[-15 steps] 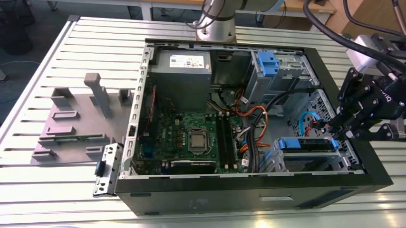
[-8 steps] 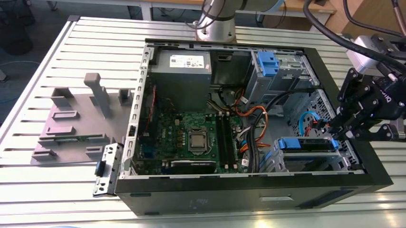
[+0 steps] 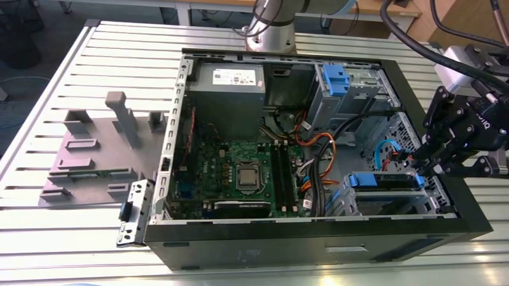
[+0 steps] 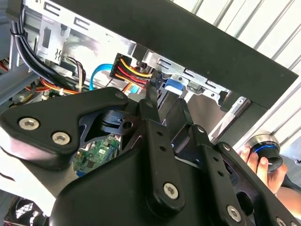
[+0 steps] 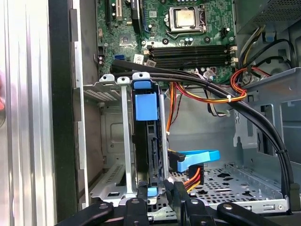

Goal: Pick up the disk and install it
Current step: 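Insert the disk into the insertion slot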

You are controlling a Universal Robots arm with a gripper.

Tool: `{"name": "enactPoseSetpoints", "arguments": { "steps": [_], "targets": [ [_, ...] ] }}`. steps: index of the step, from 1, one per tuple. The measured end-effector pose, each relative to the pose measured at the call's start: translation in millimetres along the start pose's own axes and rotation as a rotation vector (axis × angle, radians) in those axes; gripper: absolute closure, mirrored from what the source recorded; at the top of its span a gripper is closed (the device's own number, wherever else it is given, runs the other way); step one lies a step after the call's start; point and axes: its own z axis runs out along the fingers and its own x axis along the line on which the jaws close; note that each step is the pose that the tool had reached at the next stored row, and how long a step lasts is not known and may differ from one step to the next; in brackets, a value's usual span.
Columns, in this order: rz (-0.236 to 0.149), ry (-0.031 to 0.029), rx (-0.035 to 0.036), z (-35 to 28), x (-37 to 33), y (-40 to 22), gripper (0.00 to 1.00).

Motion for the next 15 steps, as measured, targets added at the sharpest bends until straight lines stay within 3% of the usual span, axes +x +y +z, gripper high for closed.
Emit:
{"name": "enactPoseSetpoints", "arguments": {
  "steps": [15],
  "targets": [
    [0.000,0.0003,0.0000,3.6,-1.4,-2.0,0.64]
  ]
}}
